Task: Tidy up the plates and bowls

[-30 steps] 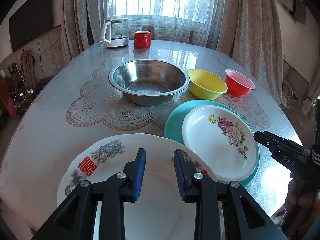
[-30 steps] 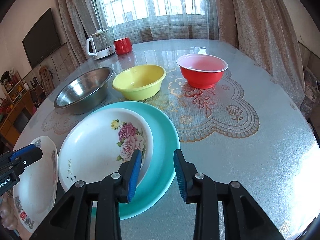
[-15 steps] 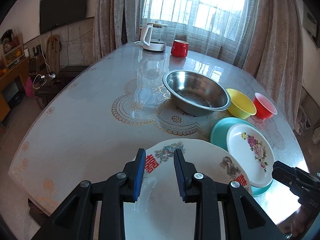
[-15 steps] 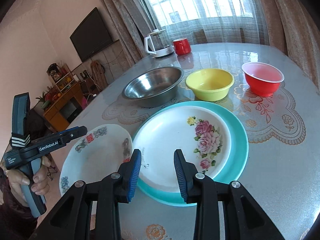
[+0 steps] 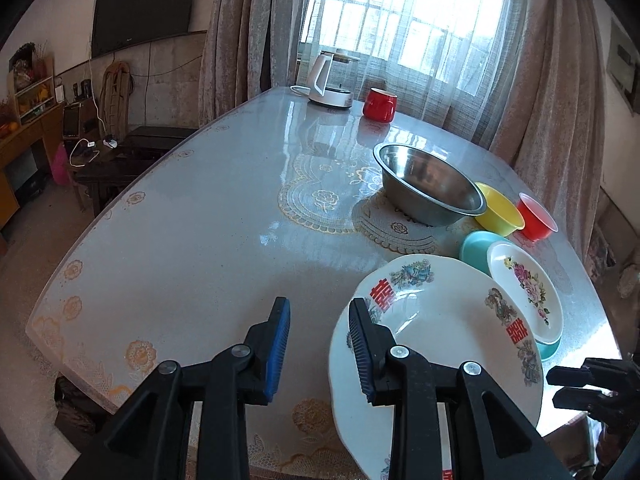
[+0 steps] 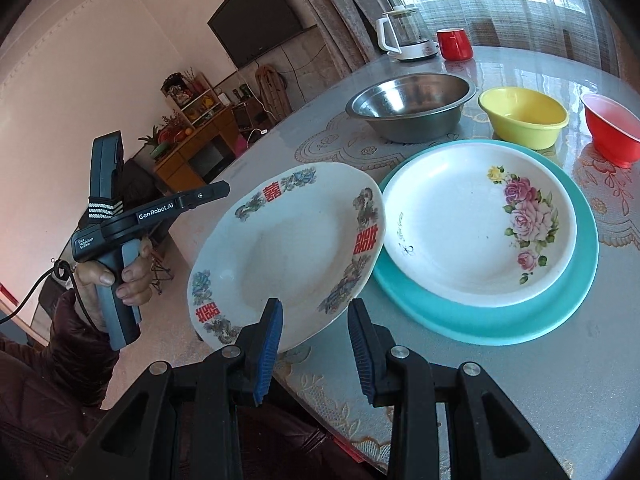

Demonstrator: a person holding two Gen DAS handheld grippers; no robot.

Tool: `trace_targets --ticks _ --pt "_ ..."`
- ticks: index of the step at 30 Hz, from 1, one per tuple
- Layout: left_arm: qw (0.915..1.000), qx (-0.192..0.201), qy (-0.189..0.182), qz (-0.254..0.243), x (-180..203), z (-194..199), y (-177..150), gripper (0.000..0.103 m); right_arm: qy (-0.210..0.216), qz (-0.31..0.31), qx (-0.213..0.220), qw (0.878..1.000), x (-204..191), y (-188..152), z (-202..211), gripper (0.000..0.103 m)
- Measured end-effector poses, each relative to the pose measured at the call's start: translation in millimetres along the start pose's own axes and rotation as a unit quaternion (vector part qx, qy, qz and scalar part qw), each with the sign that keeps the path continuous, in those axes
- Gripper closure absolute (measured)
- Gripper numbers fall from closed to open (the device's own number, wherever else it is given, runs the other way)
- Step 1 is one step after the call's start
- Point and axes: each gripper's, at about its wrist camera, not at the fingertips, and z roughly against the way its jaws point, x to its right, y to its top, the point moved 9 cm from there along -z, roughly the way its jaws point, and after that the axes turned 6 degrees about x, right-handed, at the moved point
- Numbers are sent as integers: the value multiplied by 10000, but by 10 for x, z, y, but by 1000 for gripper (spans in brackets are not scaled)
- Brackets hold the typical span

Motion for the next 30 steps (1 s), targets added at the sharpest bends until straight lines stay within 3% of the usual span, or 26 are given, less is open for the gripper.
trace_targets --ticks 7,23,30 --pt "9993 -182 -319 3 67 -64 -151 68 93 -174 -166 9997 29 -96 -139 69" --pt "9957 -521 -764 -26 261 -358 -307 69 -297 133 -307 9990 8 -37 -519 70" --pt "9966 -443 -689 39 214 -313 -313 72 -562 260 -224 9978 25 -6 -518 71"
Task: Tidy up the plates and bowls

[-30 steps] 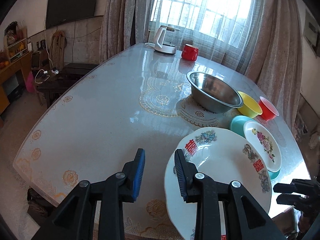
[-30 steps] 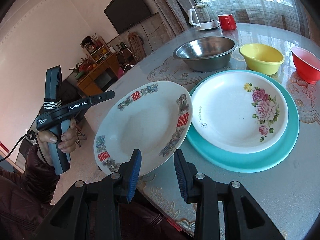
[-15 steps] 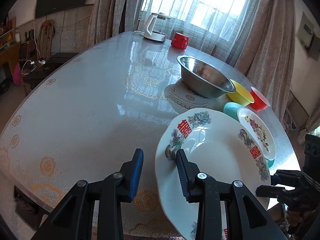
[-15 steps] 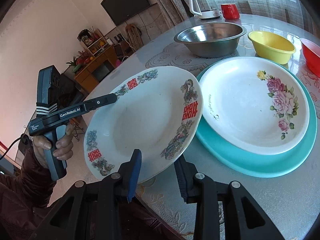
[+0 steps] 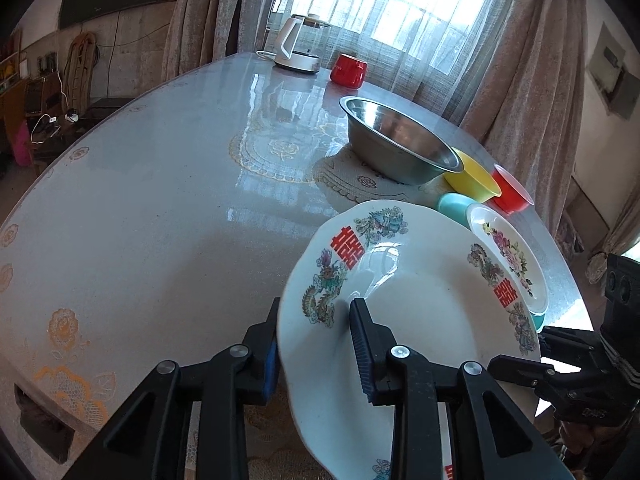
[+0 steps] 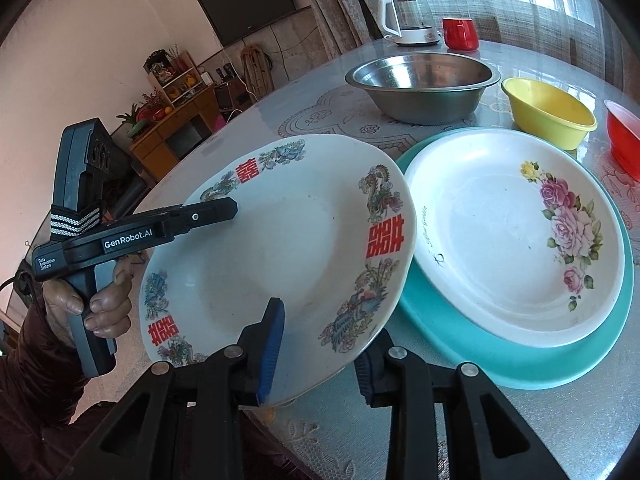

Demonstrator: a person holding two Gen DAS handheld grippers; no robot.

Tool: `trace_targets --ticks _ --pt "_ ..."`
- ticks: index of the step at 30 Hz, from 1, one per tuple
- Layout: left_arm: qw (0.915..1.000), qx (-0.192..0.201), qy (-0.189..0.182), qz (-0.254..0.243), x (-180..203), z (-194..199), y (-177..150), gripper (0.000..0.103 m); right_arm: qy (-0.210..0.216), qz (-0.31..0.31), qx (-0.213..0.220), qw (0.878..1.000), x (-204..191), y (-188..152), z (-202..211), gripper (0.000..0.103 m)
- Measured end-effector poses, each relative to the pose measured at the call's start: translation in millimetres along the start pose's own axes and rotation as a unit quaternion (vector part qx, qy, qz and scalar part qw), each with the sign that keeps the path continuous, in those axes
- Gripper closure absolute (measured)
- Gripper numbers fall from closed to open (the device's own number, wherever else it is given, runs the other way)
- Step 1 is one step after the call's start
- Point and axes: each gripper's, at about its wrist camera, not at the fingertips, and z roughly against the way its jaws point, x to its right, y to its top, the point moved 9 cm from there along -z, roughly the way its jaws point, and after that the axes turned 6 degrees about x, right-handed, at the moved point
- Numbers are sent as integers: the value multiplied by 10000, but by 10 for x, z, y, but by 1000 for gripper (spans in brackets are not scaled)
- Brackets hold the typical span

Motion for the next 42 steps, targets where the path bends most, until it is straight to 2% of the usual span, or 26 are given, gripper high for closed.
trace_targets --ticks 3,19,29,37,42 --pt "9997 75 137 -186 5 38 -1 72 -79 84 64 9999 4 32 22 72" --pt "9996 273 57 -108 -8 130 3 72 -341 536 203 9978 -5 196 69 72" --pt "9991 388 -165 27 90 146 85 72 -341 292 310 9985 71 228 146 72" --pt "9984 480 -288 -30 231 162 181 72 -436 213 455 9978 111 254 247 72" --pt "9969 606 -454 -228 437 193 321 72 -548 146 651 9963 164 311 411 72"
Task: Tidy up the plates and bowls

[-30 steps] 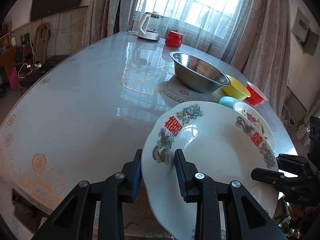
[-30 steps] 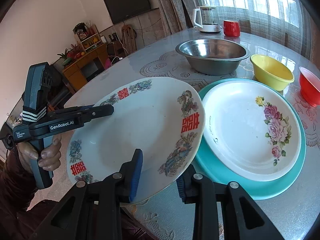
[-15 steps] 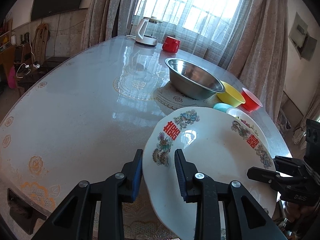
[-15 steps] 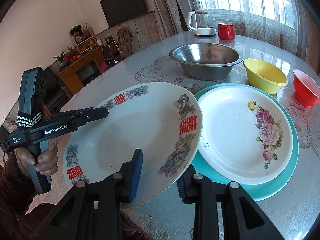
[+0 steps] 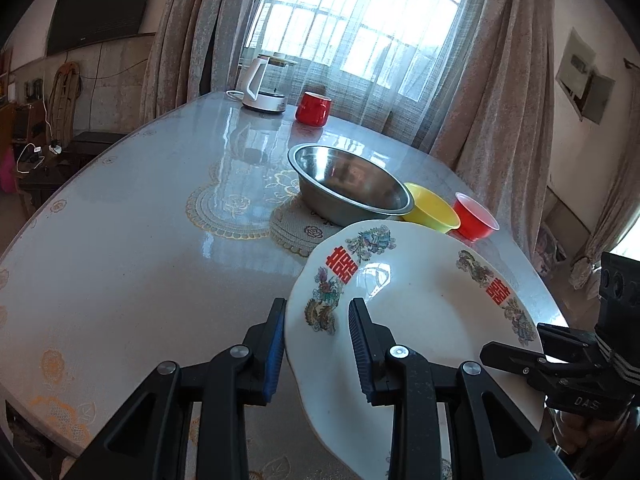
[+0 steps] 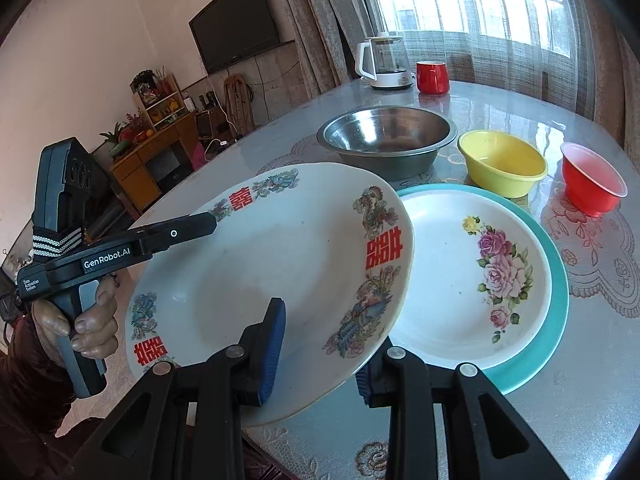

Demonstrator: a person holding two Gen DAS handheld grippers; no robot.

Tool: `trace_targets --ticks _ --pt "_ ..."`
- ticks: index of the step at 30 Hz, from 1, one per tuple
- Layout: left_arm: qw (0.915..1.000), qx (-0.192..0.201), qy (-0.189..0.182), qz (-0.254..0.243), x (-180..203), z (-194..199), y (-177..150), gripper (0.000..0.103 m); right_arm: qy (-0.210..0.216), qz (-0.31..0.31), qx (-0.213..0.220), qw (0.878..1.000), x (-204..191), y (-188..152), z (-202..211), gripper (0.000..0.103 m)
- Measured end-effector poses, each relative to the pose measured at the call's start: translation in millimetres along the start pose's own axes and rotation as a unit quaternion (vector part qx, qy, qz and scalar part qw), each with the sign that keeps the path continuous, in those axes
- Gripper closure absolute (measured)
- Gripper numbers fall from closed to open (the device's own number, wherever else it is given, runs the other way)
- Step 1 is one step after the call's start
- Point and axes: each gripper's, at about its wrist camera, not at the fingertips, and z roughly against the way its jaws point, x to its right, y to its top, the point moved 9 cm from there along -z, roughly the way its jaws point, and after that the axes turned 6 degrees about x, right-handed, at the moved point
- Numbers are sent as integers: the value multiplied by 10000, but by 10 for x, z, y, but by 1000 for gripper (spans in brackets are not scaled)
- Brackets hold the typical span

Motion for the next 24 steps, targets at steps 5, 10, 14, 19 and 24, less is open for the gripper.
trace_targets --ticks 5,10,14,19,24 --pt "9996 2 -182 -235 292 -130 119 72 -219 -124 194 9995 198 81 147 72" --pt "9984 -95 -327 -459 609 -356 173 72 -527 -313 271 9978 464 76 277 72" --pt "9975 -221 -441 -506 769 -541 180 72 -749 -476 317 9955 684 88 351 72" --pt "9968 -422 -501 -452 874 -759 199 72 -879 -625 294 9937 908 97 338 72" --pt "9966 -543 -463 -418 911 -952 215 72 -1020 -726 297 9917 1097 144 285 72"
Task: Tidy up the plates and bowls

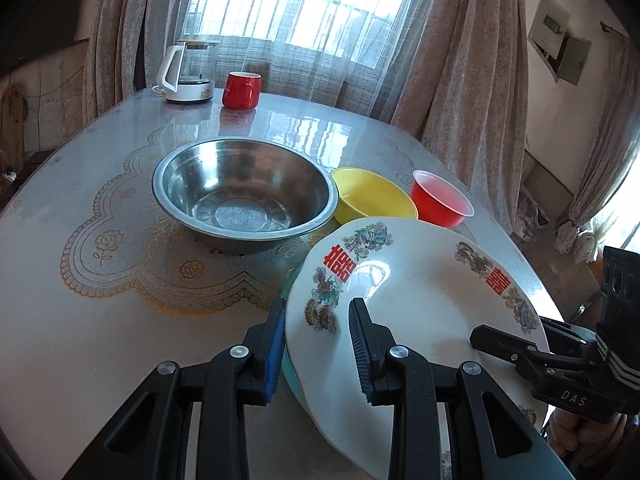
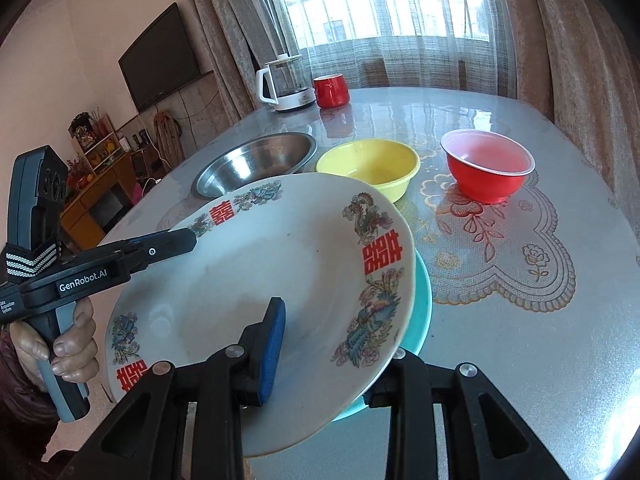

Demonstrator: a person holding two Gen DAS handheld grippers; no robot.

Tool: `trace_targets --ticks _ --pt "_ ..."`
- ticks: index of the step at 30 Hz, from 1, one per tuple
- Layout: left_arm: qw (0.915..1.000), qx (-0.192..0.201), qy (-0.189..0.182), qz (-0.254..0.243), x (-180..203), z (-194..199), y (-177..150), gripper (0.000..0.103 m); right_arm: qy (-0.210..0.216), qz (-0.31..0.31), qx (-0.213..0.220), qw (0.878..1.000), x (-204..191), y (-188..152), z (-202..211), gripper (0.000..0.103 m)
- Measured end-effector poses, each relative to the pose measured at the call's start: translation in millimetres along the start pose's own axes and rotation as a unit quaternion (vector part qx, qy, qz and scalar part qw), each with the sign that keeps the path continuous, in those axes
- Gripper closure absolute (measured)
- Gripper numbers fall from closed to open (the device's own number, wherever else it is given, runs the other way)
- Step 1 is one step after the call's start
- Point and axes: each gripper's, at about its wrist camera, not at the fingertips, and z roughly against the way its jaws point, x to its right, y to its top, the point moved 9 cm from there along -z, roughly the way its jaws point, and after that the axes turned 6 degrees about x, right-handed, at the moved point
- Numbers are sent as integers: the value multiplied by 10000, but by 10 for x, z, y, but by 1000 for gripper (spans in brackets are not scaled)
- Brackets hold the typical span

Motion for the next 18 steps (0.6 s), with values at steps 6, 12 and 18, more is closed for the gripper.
trace_targets --ticks 6,12,18 --pt "9998 -125 87 110 -71 -152 -44 73 -71 -83 -112 9999 117 7 -185 74" --pt "9998 -132 117 116 -69 -149 -46 73 -60 -112 -22 9999 139 16 -197 74" --pt "9996 -170 193 65 -56 -155 -69 73 -81 -229 -78 9997 142 32 -200 73"
